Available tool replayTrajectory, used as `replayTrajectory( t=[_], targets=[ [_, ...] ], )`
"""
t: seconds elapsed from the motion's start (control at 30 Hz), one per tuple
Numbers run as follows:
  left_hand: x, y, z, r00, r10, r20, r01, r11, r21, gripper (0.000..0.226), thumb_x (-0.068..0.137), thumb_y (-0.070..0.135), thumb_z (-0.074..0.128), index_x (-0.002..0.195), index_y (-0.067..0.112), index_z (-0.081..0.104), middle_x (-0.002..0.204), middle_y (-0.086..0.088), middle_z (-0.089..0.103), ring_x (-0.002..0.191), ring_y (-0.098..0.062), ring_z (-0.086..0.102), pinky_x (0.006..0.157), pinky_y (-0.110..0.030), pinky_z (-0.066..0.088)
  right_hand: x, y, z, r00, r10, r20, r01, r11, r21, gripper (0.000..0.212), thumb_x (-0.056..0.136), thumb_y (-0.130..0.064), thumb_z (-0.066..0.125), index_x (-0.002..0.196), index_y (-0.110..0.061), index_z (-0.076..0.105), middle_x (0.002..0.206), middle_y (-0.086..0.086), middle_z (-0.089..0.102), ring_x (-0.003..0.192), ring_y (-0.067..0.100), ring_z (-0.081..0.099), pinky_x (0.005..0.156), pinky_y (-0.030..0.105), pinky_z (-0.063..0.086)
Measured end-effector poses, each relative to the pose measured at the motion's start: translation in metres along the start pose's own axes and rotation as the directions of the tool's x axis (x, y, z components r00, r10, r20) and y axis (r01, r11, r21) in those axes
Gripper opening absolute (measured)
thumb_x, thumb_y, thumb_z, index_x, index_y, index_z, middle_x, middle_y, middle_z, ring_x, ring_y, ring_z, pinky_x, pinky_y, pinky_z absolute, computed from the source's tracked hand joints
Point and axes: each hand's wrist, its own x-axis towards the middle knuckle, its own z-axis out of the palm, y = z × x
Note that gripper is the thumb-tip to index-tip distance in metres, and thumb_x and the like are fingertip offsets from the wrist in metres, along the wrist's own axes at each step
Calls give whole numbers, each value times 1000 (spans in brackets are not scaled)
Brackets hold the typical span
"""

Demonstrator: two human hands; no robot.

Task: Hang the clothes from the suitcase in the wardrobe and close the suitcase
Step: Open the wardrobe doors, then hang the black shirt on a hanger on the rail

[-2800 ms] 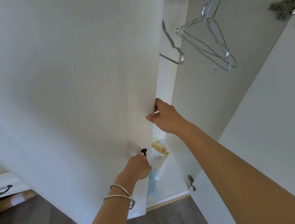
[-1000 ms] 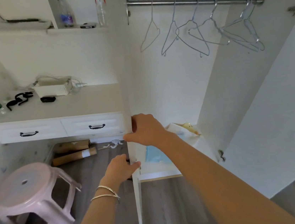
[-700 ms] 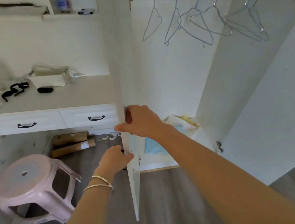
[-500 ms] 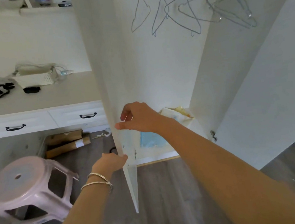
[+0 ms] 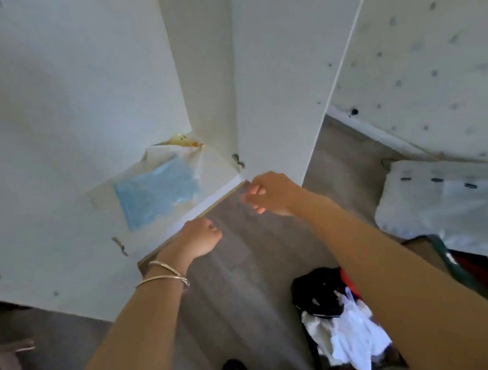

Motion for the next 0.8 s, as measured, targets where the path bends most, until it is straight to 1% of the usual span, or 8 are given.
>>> replayTrajectory(
  t=[0.1, 0.27, 0.33, 0.43, 0.53, 0.6, 0.73, 0.8],
  targets=[
    [1, 66, 50, 984, 152, 97, -160, 984, 77, 27, 84, 12, 42, 58, 17, 36, 56, -2, 37, 59, -20, 36, 53, -28, 25, -35, 88, -27, 980, 194, -49, -190, 979, 78, 24, 90, -35, 55, 72, -19, 54, 88, 13, 73, 85, 24, 69, 87, 33, 51],
    [3, 145, 139, 926, 257, 277, -293, 951, 98, 18, 85, 13, 40, 79, 17, 56, 79, -6, 56, 72, -20, 47, 68, -30, 41, -104, 207, -45, 882, 457, -115, -433, 883, 180, 32, 90, -32, 53, 61, -19, 53, 66, 5, 66, 76, 22, 65, 76, 27, 46],
    [7, 173, 182, 902, 277, 331, -331, 937, 116, 25, 86, 14, 41, 88, 12, 65, 91, -9, 66, 81, -23, 57, 75, -33, 48, -128, 255, -42, 829, 548, -110, -511, 823, 247, 31, 89, -31, 53, 61, -18, 55, 71, 8, 70, 80, 24, 67, 78, 29, 48],
    [10, 188, 223, 880, 283, 382, -363, 919, 153, 28, 87, 14, 41, 95, 8, 67, 98, -10, 68, 89, -26, 61, 82, -35, 50, -150, 296, -27, 775, 625, -92, -576, 759, 302, 30, 90, -27, 51, 68, -10, 61, 77, 3, 72, 79, 25, 67, 80, 31, 52],
    [25, 195, 271, 821, 280, 497, -438, 868, 234, 19, 87, 13, 41, 79, 14, 58, 81, -9, 57, 77, -21, 51, 70, -34, 41, -161, 338, -3, 730, 683, -27, -633, 689, 353, 26, 92, -21, 49, 70, -11, 59, 81, 0, 69, 69, 19, 59, 72, 25, 46],
    [41, 195, 296, 809, 249, 533, -448, 847, 285, 15, 88, 13, 41, 78, 19, 50, 81, -4, 51, 76, -20, 45, 71, -30, 39, -159, 362, 18, 696, 718, 6, -661, 638, 396, 18, 91, -19, 50, 80, -10, 60, 88, 12, 70, 75, 24, 61, 73, 28, 49],
    [82, 182, 346, 784, 177, 595, -446, 828, 341, 13, 89, 10, 39, 80, 19, 44, 83, -6, 46, 75, -21, 41, 68, -27, 34, -144, 410, 71, 630, 776, 27, -694, 547, 469, 22, 88, -16, 49, 98, -3, 64, 93, 16, 70, 92, 31, 66, 84, 36, 53],
    [100, 168, 367, 775, 143, 616, -430, 833, 348, 21, 90, 13, 41, 94, 27, 57, 93, -8, 57, 84, -26, 52, 77, -27, 42, -137, 426, 94, 619, 780, 98, -714, 506, 484, 25, 89, -18, 51, 110, -10, 61, 96, 11, 67, 98, 28, 63, 82, 32, 51]
  ],
)
